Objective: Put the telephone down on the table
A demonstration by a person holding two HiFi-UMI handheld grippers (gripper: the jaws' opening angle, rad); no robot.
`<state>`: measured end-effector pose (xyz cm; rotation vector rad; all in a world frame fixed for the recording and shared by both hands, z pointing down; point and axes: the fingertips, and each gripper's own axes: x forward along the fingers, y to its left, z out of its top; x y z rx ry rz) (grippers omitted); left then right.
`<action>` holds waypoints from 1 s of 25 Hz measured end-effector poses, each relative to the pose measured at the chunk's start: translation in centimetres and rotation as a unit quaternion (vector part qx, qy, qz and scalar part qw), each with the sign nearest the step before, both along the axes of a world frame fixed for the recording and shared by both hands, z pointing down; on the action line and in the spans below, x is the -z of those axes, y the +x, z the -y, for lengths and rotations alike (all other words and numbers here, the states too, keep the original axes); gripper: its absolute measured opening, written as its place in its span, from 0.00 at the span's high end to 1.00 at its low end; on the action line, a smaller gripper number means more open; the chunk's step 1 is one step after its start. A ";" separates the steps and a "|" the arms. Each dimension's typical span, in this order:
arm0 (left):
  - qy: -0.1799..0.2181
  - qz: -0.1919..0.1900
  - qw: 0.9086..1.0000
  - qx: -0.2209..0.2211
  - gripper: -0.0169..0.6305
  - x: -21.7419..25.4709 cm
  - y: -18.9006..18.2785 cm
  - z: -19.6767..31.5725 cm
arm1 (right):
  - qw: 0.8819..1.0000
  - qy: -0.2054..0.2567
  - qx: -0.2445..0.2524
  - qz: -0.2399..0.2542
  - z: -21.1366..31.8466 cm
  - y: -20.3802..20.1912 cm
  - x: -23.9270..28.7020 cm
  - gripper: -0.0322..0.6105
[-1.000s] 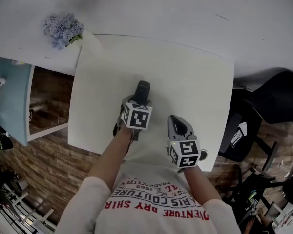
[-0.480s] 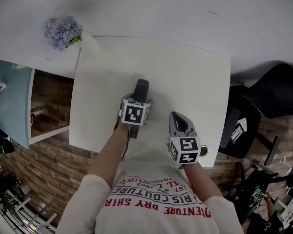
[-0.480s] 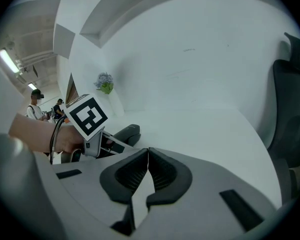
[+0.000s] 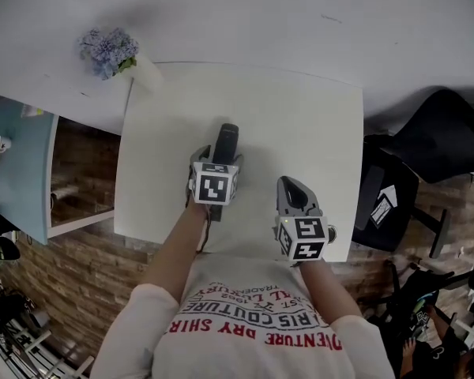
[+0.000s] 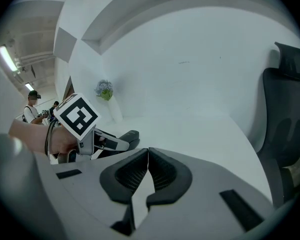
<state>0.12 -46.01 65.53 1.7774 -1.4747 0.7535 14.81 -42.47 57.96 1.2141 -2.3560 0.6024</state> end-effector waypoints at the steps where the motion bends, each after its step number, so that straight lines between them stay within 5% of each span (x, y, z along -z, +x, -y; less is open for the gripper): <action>1: 0.015 -0.001 1.000 0.010 0.42 0.8 -0.3 -0.2 | 1.000 0.005 -0.001 0.001 -0.1 -0.1 0.4 0.91; 4: 0.050 -0.019 0.998 0.026 0.43 3.7 -0.3 -1.3 | 1.000 0.024 -0.006 0.009 -0.4 -0.4 2.0 0.91; 6: 0.070 -0.027 0.997 0.025 0.65 5.4 -0.1 -2.3 | 0.999 0.039 -0.008 0.013 -0.7 -0.8 3.0 0.91; 11: 0.125 -0.021 0.992 0.001 0.91 9.8 -0.1 -5.2 | 0.998 0.060 -0.013 0.021 -2.5 -2.3 4.7 0.91; 19: 0.298 -0.025 0.954 -0.023 0.94 19.8 -0.8 -8.0 | 0.989 0.122 0.001 0.082 -5.1 -5.6 10.5 0.91; 25: 0.369 -0.040 0.928 -0.037 0.94 24.9 -0.9 -10.4 | 0.976 0.198 -0.014 0.087 -5.9 -5.8 15.3 0.91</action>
